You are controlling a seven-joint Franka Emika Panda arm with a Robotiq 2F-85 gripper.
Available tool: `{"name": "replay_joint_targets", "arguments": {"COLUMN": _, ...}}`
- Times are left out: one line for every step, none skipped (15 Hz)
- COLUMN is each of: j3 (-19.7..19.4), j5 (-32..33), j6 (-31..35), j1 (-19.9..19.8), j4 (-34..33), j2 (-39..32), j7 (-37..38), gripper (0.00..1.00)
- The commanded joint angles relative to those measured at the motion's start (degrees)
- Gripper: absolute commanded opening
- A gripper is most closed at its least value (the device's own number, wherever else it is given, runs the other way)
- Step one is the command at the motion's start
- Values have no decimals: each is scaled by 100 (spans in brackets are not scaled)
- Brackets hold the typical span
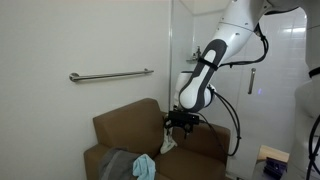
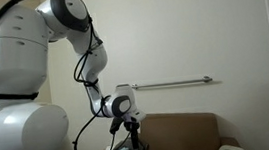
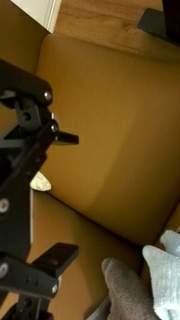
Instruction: Move the blue towel to the left armrest, move the white towel to the left armrest
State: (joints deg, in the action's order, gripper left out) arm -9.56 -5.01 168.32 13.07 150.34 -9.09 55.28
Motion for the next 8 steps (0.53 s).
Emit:
{"name": "replay_joint_targets", "arguments": {"j3": -77, "j5": 186, "j6": -523, "j1": -482, "j4": -471, "j2": 76, "j7": -117, "gripper": 100}}
{"name": "replay_joint_targets", "arguments": {"j3": -117, "j5": 180, "j6": -858, "j1": -657, "j4": -730, "j2": 55, "j7": -214, "gripper": 100}}
{"name": "replay_joint_targets", "arguments": {"j3": -114, "j5": 103, "j6": -1247, "j1": -845, "j4": -1010, "j2": 25, "j7": -353, "gripper": 100}}
{"name": "replay_joint_targets", "arguments": {"j3": -134, "j5": 98, "j6": -1688, "j1": -1006, "j4": -1339, "j2": -51, "j7": -460, "gripper": 100}}
{"name": "replay_joint_targets", "arguments": {"j3": -148, "j5": 77, "j6": -2094, "j1": -1163, "j4": -1681, "j2": -140, "j7": -531, "gripper": 100}}
{"name": "replay_joint_targets", "arguments": {"j3": -191, "j5": 98, "j6": -2417, "j1": -1307, "j4": -2041, "j2": -255, "j7": -557, "gripper": 100}}
{"name": "replay_joint_targets", "arguments": {"j3": -236, "j5": 155, "j6": -2671, "j1": -1408, "j4": -2352, "j2": -348, "j7": -467, "gripper": 100}}
{"name": "replay_joint_targets", "arguments": {"j3": -262, "j5": 160, "j6": -2920, "j1": -1510, "j4": -2686, "j2": -463, "j7": -433, "gripper": 100}}
